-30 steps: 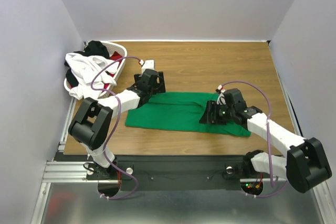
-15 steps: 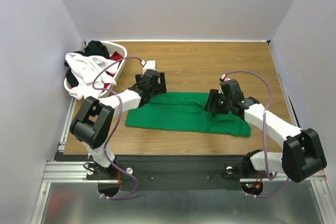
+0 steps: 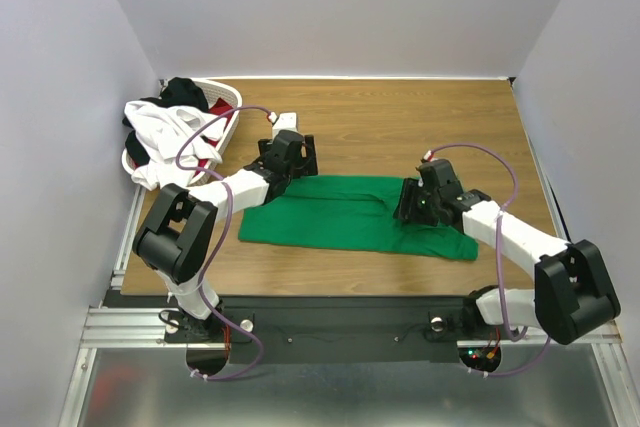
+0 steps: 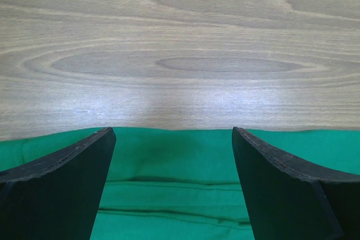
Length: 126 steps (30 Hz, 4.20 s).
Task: Fold and stack the t-shirts
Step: Fold the tshirt
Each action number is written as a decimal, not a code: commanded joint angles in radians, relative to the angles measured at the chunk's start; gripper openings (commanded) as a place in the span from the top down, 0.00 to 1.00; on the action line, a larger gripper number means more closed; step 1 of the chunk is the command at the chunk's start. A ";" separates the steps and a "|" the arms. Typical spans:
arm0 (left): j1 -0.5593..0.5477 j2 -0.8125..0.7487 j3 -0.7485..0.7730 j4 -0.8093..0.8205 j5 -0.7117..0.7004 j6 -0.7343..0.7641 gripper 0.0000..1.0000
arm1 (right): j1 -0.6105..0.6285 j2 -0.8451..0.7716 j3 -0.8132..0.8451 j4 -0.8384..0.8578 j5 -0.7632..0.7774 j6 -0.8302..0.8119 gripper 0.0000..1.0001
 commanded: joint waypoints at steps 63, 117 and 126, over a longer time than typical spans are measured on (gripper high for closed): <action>-0.015 0.023 0.057 0.025 0.005 0.035 0.03 | 0.098 -0.010 0.022 0.117 0.309 -0.005 0.18; 0.072 0.042 -0.018 0.058 0.065 0.030 0.01 | 0.074 0.340 0.338 0.252 0.059 -0.094 0.20; 0.072 0.008 -0.042 0.076 0.115 0.002 0.01 | 0.076 0.452 0.364 0.325 -0.040 -0.088 0.21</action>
